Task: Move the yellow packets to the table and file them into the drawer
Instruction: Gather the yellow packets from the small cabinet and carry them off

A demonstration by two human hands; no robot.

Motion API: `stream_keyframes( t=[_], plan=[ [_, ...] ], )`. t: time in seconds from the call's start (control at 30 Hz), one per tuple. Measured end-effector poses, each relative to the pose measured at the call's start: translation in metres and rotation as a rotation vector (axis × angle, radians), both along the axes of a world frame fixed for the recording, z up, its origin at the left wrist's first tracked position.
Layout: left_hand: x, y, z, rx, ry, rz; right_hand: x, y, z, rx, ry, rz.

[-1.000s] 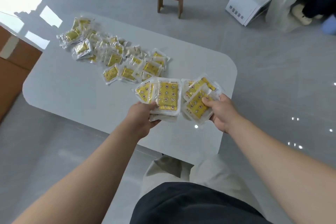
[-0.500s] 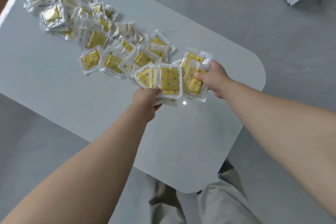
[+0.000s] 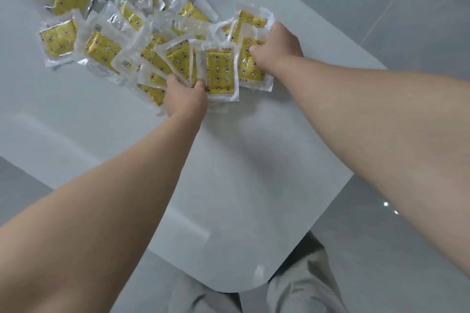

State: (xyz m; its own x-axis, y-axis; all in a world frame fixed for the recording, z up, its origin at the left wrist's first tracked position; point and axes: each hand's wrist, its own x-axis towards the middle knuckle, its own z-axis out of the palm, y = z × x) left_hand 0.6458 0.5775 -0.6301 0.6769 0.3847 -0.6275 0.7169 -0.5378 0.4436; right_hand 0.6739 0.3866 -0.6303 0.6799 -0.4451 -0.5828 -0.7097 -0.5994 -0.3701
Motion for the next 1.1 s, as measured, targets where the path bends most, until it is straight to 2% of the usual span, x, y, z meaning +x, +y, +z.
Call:
stream_keyframes(
  t=[0.1,0.3,0.47,0.77,0.9,1.1],
  plan=[
    [0.000,-0.006,0.003,0.084,0.009,0.006,-0.005,0.009,0.000,-0.178,0.039,0.030],
    [-0.002,-0.010,0.045,0.179,0.128,0.087,-0.028,0.003,0.029,-0.277,0.043,0.081],
    [-0.043,-0.006,0.131,0.083,0.079,0.101,-0.055,-0.001,0.102,-0.109,0.024,0.131],
    [-0.202,-0.008,0.322,-0.245,0.099,0.228,-0.159,-0.012,0.276,0.164,-0.072,0.201],
    [-0.249,-0.012,0.368,-0.301,0.100,0.200,-0.193,-0.020,0.317,0.269,-0.098,0.199],
    [-0.273,-0.023,0.398,-0.254,-0.033,0.157,-0.216,-0.034,0.346,0.320,-0.140,0.304]
  ],
)
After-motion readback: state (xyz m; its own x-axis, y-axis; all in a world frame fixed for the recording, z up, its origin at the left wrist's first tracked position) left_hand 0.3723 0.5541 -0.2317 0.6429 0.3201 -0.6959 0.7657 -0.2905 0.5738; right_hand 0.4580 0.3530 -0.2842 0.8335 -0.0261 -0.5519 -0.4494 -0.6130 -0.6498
